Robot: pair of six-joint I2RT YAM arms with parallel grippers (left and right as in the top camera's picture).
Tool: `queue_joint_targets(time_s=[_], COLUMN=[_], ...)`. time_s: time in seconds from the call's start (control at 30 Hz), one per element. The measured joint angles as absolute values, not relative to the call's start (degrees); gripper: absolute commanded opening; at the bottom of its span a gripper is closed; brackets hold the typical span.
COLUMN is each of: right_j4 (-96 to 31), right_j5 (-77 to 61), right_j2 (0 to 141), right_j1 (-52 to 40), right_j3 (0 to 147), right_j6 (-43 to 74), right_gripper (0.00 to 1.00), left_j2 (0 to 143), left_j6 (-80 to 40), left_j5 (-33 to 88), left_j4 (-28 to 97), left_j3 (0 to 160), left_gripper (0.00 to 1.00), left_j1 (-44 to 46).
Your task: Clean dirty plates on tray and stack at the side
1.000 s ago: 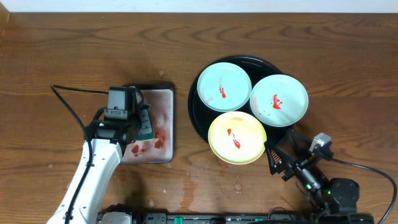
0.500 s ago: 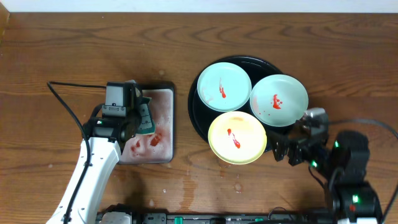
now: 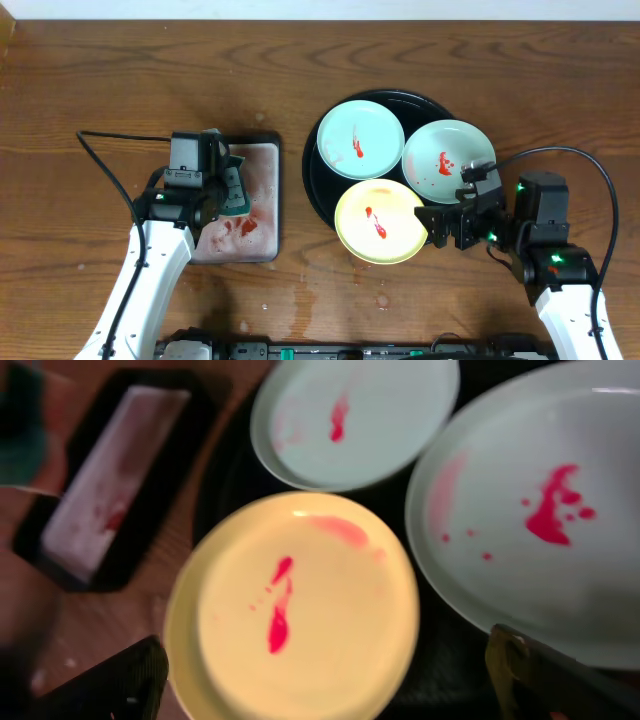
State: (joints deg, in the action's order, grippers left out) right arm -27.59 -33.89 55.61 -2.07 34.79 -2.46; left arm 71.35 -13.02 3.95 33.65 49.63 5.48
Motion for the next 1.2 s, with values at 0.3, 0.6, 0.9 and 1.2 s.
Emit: queue_joint_targets(time_s=[0.3, 0.6, 0.9, 1.2], right_j4=[-28.82, -29.21, -29.32, -29.28], right_j5=[-36.38, -36.25, -36.21, -36.18], right_j2=[55.61, 55.61, 55.61, 55.61], right_j1=[-2.07, -2.07, -2.07, -2.07], right_j3=[34.85, 34.85, 34.85, 34.87], right_j6=[-1.56, -1.56, -1.56, -1.56], right_gripper=[0.93, 0.93, 0.91, 0.88], left_j2=[71.35, 71.35, 71.35, 71.35], left_j6=[-12.95, -12.34, -11.9, -11.75], left_j5=[3.95, 3.95, 3.92, 5.45], left_j4=[33.65, 33.67, 33.47, 25.98], left_j3=[49.63, 49.63, 49.63, 49.65], left_gripper=[0.07, 0.07, 0.07, 0.07], left_j1=[5.48, 5.48, 5.48, 5.48])
